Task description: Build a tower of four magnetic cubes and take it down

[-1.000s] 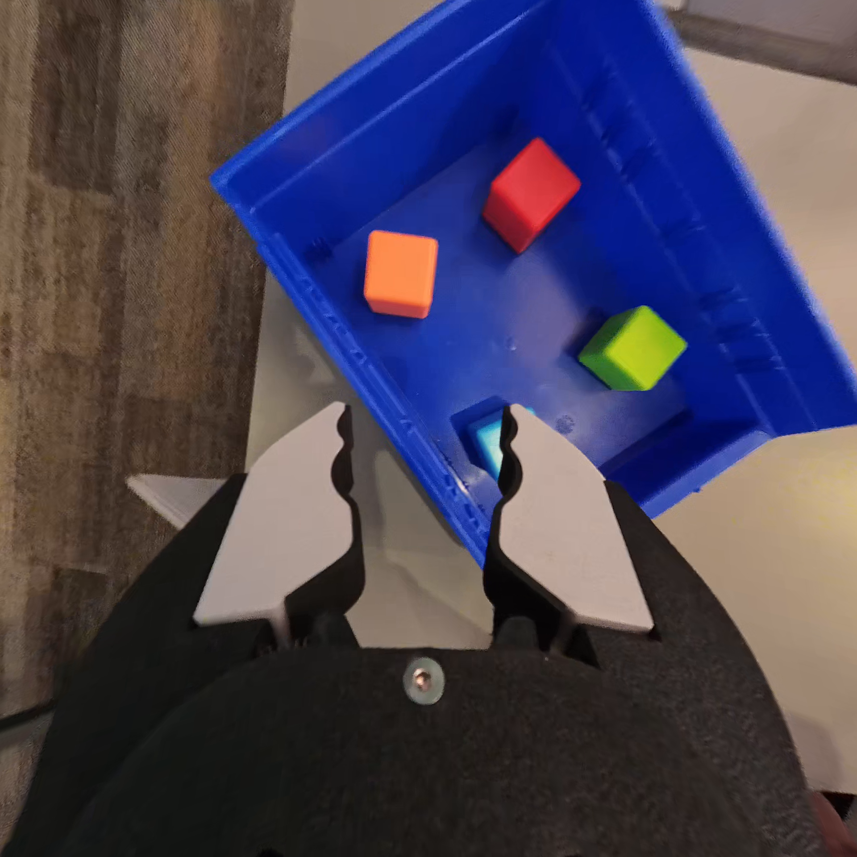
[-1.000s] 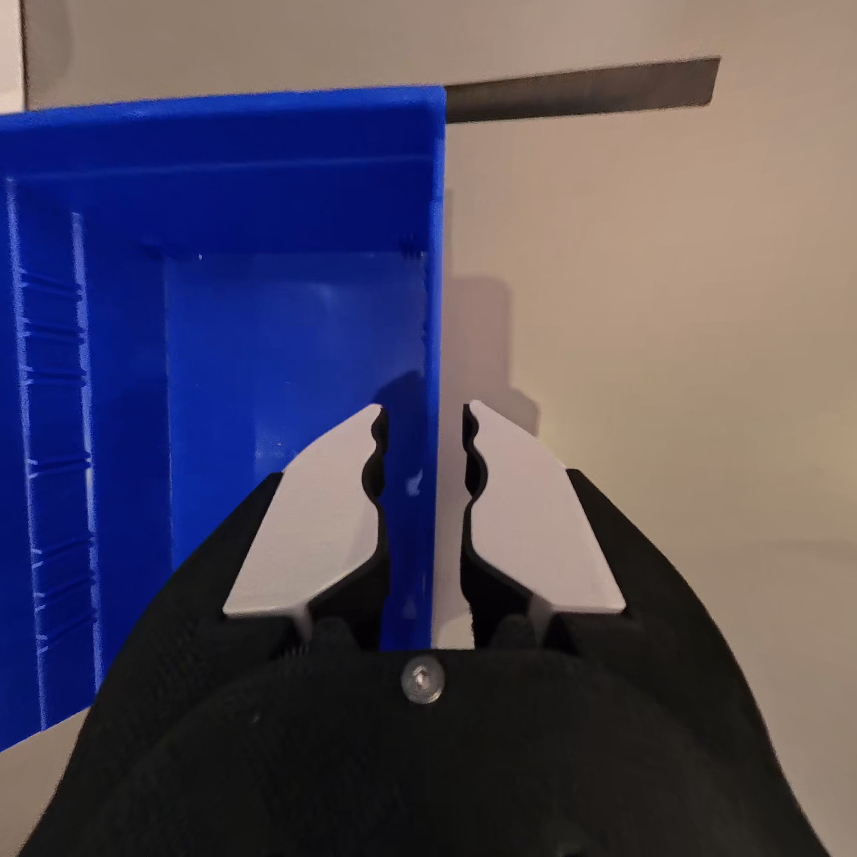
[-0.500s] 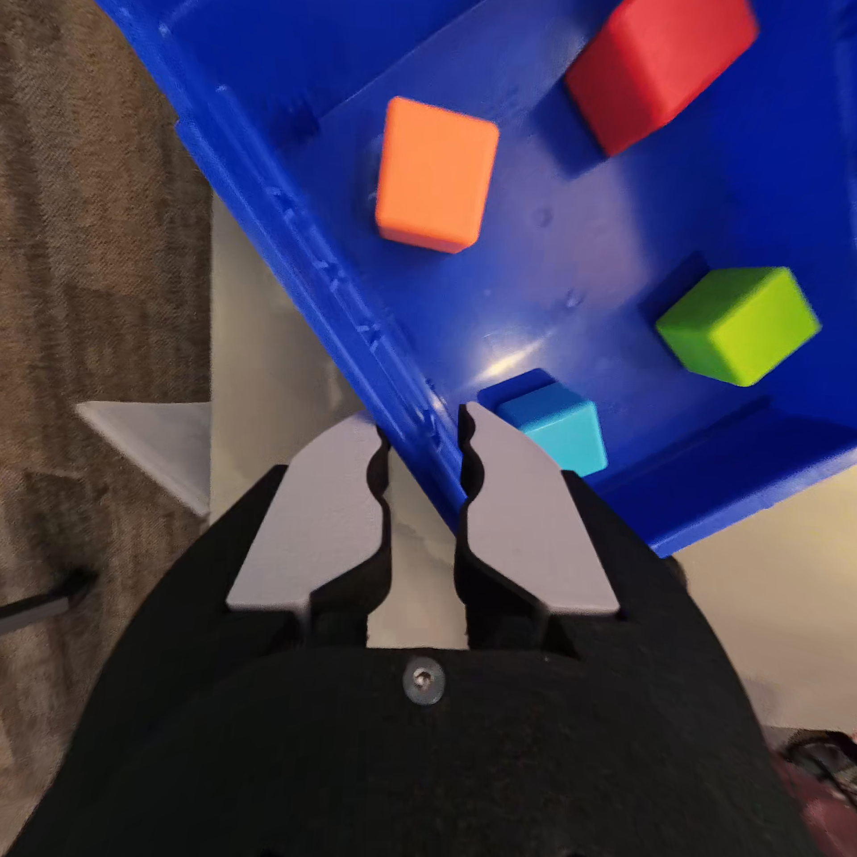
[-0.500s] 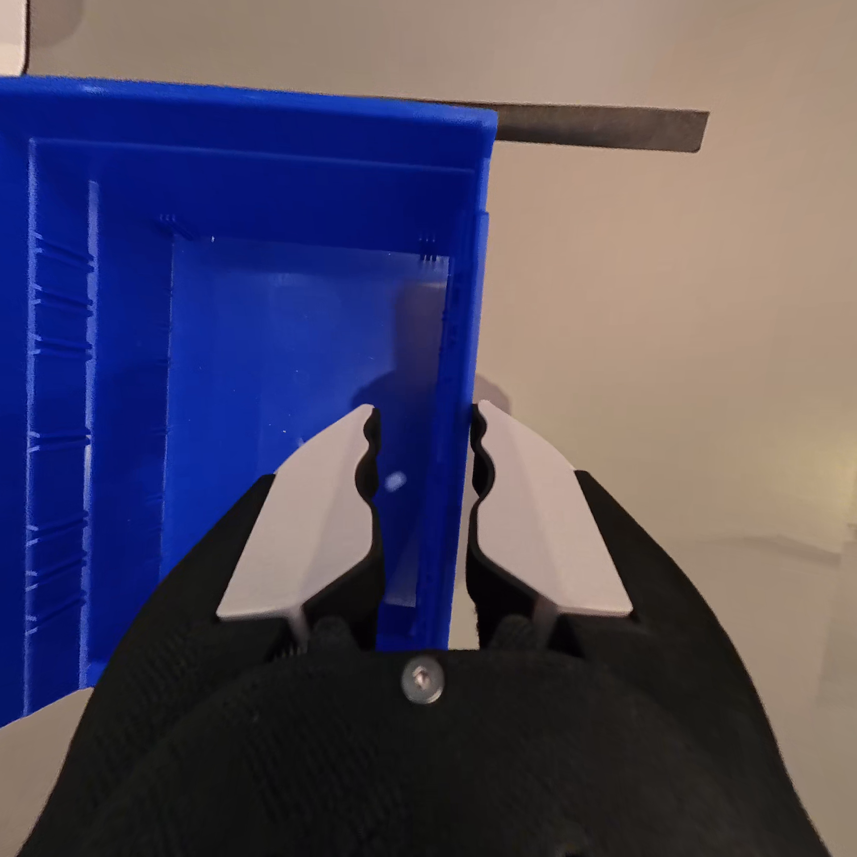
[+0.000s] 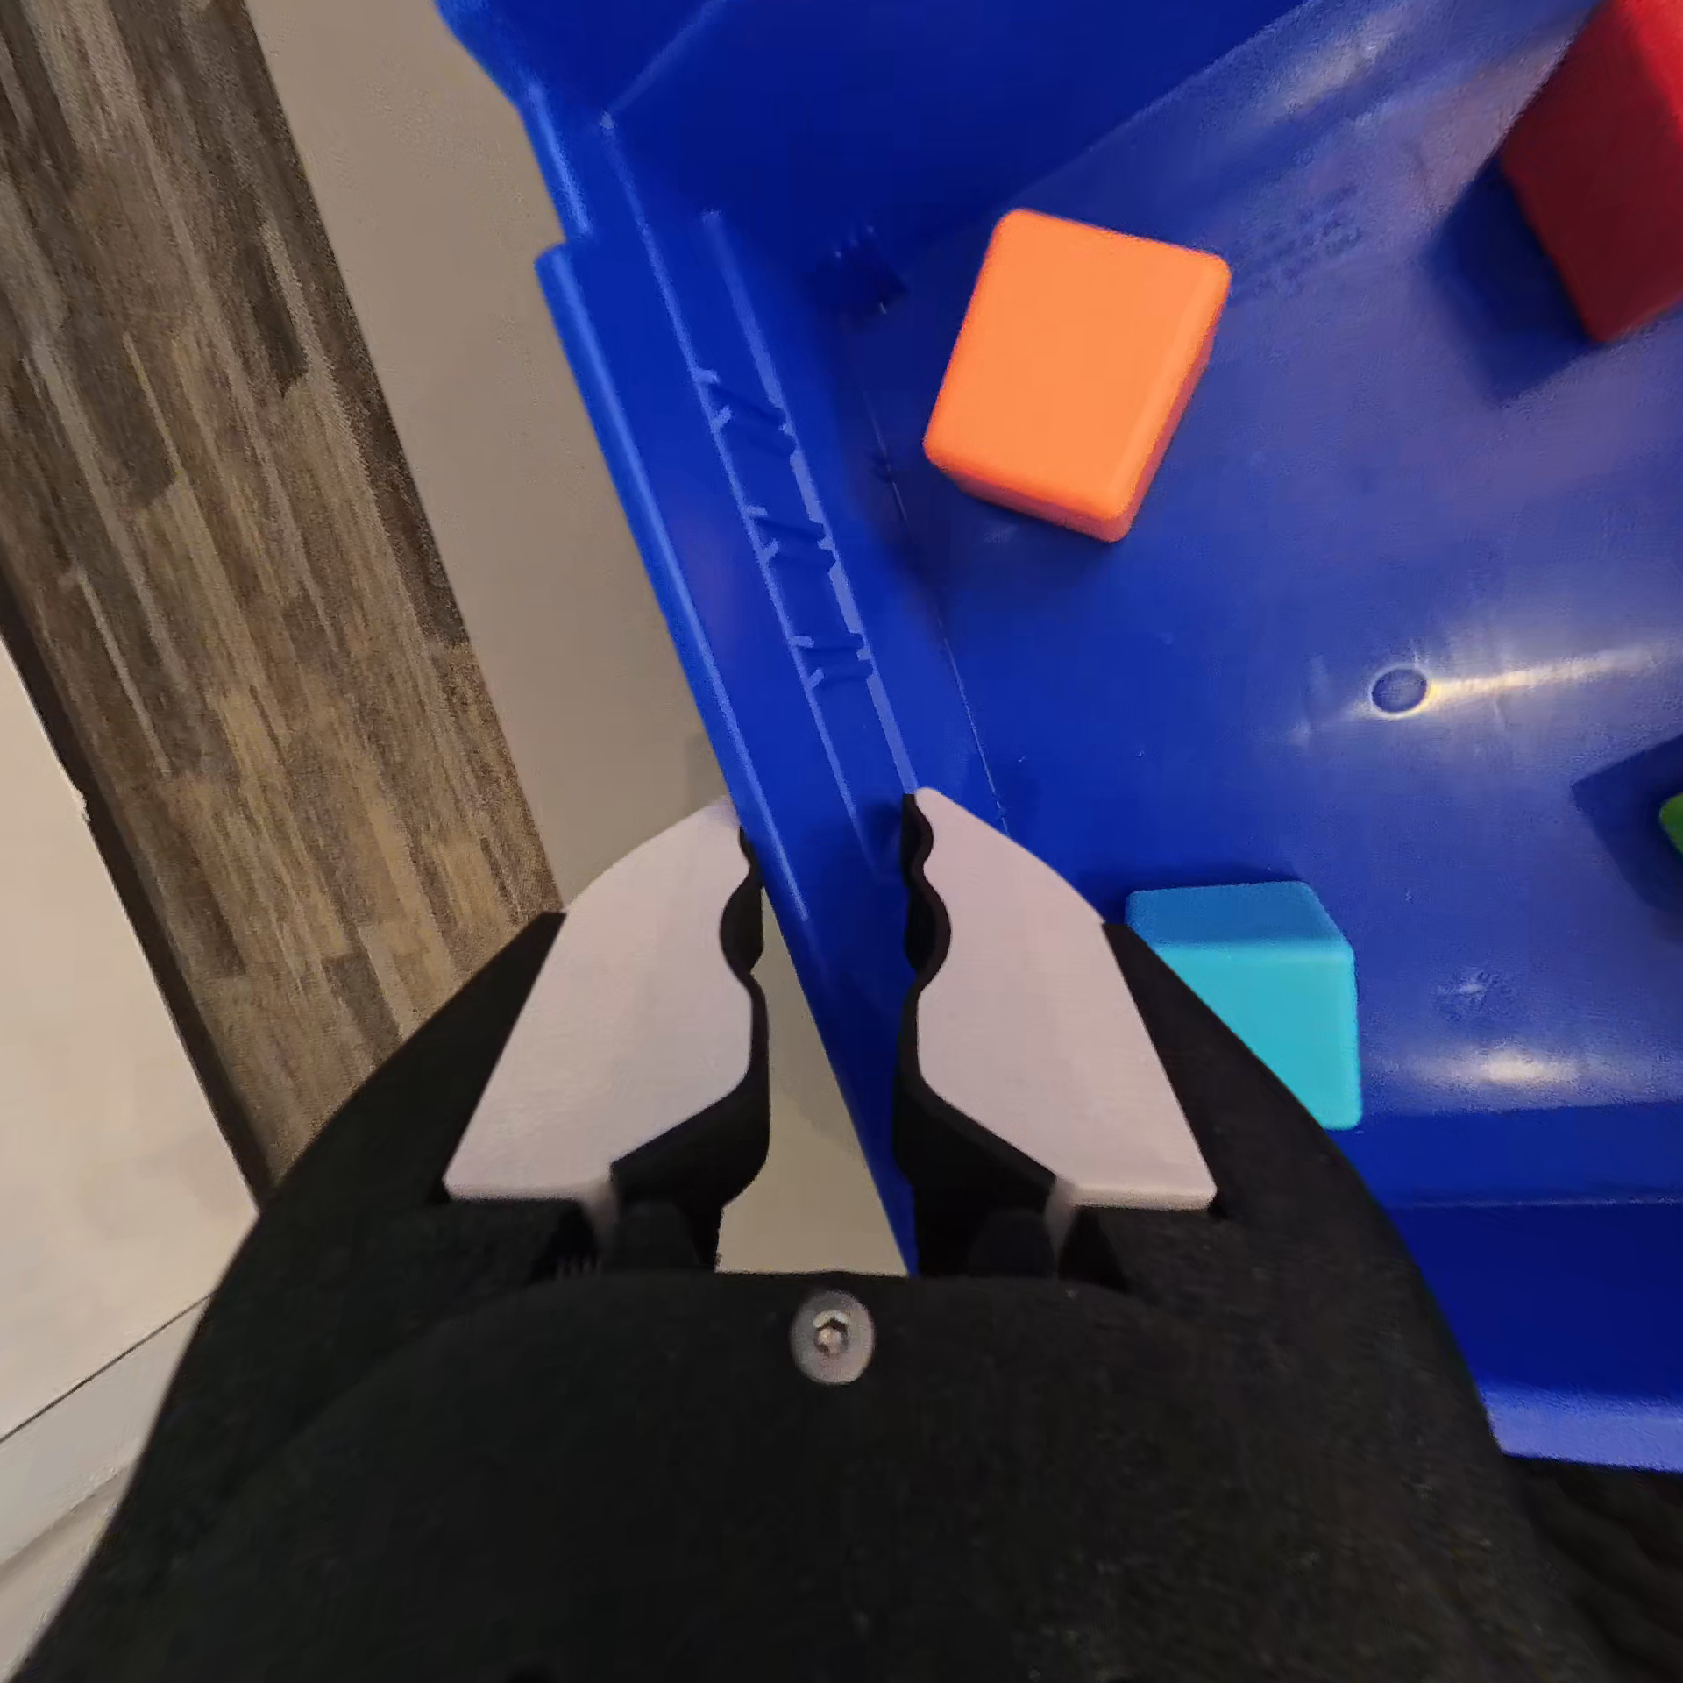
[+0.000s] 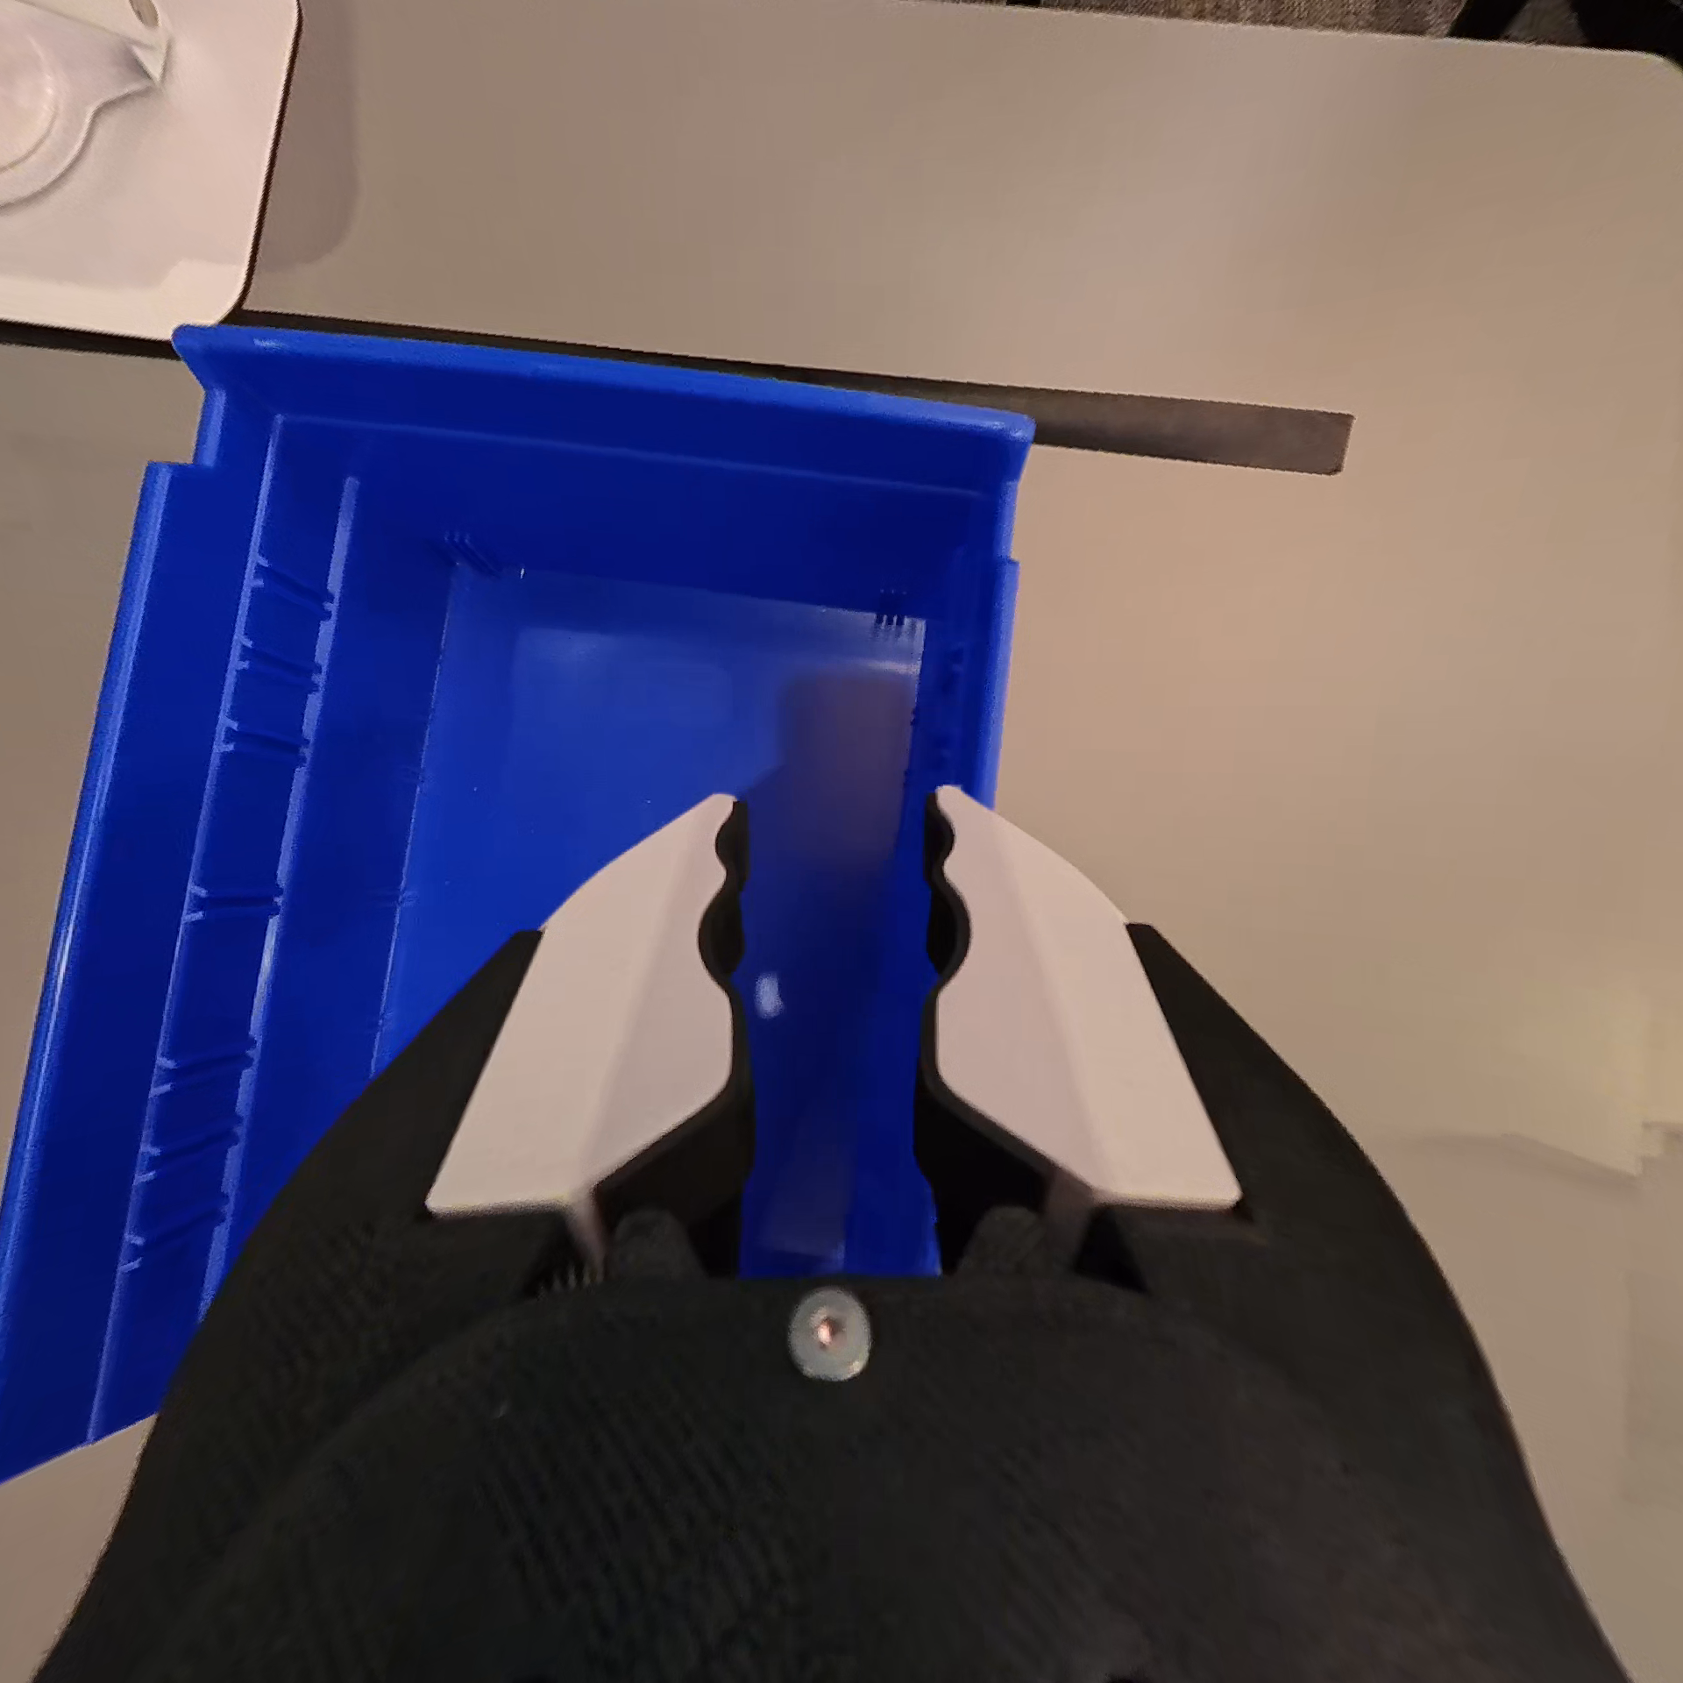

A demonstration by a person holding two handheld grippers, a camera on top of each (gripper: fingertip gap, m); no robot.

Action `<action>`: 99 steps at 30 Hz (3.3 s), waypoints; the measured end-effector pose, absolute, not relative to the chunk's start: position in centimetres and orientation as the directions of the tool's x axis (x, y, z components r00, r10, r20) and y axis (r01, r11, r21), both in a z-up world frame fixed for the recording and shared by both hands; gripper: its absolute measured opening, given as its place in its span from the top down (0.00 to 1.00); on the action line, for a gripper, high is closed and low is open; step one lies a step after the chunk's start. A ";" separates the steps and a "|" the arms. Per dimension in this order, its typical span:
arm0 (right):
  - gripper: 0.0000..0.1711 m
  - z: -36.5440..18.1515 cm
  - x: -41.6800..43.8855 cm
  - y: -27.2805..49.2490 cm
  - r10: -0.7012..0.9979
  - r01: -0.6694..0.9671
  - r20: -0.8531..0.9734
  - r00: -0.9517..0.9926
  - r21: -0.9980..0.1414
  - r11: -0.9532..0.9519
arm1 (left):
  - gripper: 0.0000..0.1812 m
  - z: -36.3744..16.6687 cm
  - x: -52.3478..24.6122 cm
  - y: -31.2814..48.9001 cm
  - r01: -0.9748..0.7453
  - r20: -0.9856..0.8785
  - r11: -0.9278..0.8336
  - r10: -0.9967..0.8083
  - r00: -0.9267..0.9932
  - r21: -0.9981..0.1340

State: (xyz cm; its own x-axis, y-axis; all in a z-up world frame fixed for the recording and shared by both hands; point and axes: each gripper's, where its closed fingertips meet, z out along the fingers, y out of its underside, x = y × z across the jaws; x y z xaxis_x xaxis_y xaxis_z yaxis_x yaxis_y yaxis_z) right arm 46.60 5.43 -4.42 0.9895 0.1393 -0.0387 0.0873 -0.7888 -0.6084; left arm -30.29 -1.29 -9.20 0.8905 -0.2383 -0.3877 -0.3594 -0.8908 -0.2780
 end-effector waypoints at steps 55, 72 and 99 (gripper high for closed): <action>0.64 5.4 35.1 7.0 0.509 0.134 -0.019 0.861 -0.956 -0.262 | 0.74 -7.0 -13.2 -6.8 -0.875 -0.228 -0.332 -0.876 0.425 -0.353; 0.64 5.6 34.9 6.7 0.552 0.119 -0.056 0.832 -0.954 -0.275 | 0.75 -6.8 10.7 -5.4 -0.919 -0.232 0.059 -0.972 0.036 -0.391; 0.62 5.8 37.2 6.5 0.545 0.011 -0.161 0.823 -0.954 -0.299 | 0.72 -0.8 1.8 -5.2 -0.871 -0.339 -0.060 -0.906 0.252 -0.487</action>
State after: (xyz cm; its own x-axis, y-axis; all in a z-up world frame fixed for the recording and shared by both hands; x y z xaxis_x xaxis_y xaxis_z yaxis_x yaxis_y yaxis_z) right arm 37.24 6.50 5.78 0.8226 0.5452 -0.1613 0.0111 -0.2990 -0.9542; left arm 1.78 -5.22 -0.76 0.2524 -0.9062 -0.3392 -0.8712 -0.0603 -0.4872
